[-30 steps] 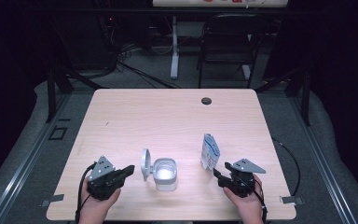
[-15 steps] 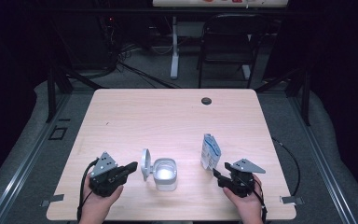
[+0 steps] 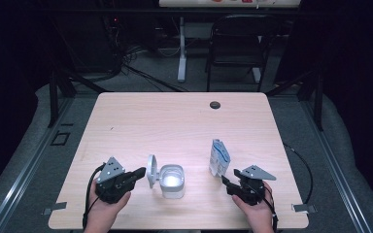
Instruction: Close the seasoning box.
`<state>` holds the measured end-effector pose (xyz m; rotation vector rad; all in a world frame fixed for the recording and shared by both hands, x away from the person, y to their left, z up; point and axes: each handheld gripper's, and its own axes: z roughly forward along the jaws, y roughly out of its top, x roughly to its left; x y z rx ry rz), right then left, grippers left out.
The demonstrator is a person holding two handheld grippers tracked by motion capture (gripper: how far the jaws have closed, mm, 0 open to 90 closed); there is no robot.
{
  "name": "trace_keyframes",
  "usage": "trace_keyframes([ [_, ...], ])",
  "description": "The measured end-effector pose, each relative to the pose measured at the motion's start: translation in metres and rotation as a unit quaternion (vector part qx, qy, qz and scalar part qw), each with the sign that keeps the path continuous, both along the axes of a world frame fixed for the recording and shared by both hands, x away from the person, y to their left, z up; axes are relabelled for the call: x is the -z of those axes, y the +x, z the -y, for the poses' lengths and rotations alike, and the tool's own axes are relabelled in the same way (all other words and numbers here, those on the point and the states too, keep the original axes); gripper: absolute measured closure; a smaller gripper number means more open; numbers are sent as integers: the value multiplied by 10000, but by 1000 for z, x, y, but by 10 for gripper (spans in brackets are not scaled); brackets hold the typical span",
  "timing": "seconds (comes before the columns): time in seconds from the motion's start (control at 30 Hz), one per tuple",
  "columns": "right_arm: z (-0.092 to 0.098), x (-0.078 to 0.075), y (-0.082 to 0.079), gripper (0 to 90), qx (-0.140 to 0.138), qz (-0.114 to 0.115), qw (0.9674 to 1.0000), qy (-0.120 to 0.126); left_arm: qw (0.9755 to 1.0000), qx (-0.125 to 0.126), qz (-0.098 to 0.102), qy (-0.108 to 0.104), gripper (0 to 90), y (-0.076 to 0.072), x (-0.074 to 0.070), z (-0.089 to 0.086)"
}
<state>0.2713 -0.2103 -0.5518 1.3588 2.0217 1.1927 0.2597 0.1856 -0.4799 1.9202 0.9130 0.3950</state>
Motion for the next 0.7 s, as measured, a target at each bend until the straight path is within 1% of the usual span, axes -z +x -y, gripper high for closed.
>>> trace_keyframes([
  [0.07,0,0,0,448,4,-5,10000,0,10000,27,-24,52,900,0,-1,1],
  [0.1,0,0,0,449,7,1,10000,10,10000,35,5,14,900,0,0,2],
  [0.2,1,-1,0,449,-6,-32,10000,-19,10000,68,-2,32,900,0,-1,4],
  [0.3,1,-1,0,448,7,-26,10000,-4,10000,63,28,-11,900,0,-2,6],
  [0.37,1,-1,0,449,1,-24,10000,4,10000,67,13,30,900,0,-4,7],
  [0.4,1,-1,0,449,-1,-19,10000,0,10000,74,36,-1,900,1,-4,8],
  [0.5,1,-1,0,449,-1,-34,10000,-15,9999,111,53,21,900,1,-5,9],
  [0.57,1,-1,0,448,-1,-33,10000,-10,9999,104,62,-18,900,1,-5,10],
  [0.63,1,-1,0,448,-3,-35,10000,-14,9999,114,27,-11,900,1,-5,11],
  [0.7,1,0,0,449,10,-16,10000,-11,9999,153,50,1,900,2,-5,12],
])
